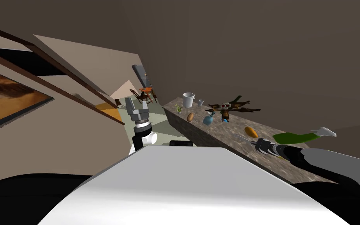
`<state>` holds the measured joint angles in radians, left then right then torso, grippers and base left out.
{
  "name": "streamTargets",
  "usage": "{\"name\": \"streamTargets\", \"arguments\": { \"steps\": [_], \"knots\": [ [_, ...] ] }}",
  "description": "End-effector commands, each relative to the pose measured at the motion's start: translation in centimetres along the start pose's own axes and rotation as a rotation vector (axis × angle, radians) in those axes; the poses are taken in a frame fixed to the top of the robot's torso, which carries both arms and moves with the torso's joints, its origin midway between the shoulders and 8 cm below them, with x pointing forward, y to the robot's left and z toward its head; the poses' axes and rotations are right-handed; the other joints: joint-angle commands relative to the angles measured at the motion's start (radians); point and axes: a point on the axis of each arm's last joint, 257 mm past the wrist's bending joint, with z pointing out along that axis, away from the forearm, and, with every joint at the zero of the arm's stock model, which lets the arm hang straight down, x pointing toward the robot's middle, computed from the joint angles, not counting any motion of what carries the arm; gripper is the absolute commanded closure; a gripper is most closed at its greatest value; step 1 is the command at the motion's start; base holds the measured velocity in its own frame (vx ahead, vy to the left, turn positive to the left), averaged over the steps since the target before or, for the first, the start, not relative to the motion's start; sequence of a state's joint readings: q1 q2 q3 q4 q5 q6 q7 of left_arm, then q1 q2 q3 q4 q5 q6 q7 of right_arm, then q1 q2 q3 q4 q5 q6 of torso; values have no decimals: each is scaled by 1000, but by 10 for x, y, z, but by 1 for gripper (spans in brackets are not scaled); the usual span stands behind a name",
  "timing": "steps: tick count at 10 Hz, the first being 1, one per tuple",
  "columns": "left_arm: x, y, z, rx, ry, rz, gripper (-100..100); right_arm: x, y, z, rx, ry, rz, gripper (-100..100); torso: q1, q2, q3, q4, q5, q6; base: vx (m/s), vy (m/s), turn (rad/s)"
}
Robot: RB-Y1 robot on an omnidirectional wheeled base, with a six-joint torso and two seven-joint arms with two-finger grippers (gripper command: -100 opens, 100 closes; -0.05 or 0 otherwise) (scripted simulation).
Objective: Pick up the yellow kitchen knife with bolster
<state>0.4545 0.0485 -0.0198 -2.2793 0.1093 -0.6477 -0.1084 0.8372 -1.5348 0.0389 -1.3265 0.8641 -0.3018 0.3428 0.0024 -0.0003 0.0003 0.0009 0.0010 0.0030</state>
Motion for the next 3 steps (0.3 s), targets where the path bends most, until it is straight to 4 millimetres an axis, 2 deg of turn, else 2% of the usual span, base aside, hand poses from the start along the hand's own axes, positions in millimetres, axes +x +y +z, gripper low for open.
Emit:
{"name": "streamTargets", "arguments": {
  "steps": [1, 2, 3],
  "knots": [
    [0, 0, 0, 0, 0, 0, 0, -14, -9, -3, -4, -25, -39, 100, 0, 0, 0, 0, 0, 0, 99, 39, -228],
    [0, 0, 0, 0, 0, 0, 0, -9, -5, -2, -4, -14, -25, 100, 0, -1, -1, 0, 0, -1, 40, 18, -37],
    [0, 0, 0, 0, 0, 0, 0, -10, -5, -2, -5, -16, -28, 0, -1, 0, 0, 0, -1, -2, 6, 5, 8]
  ]
}}
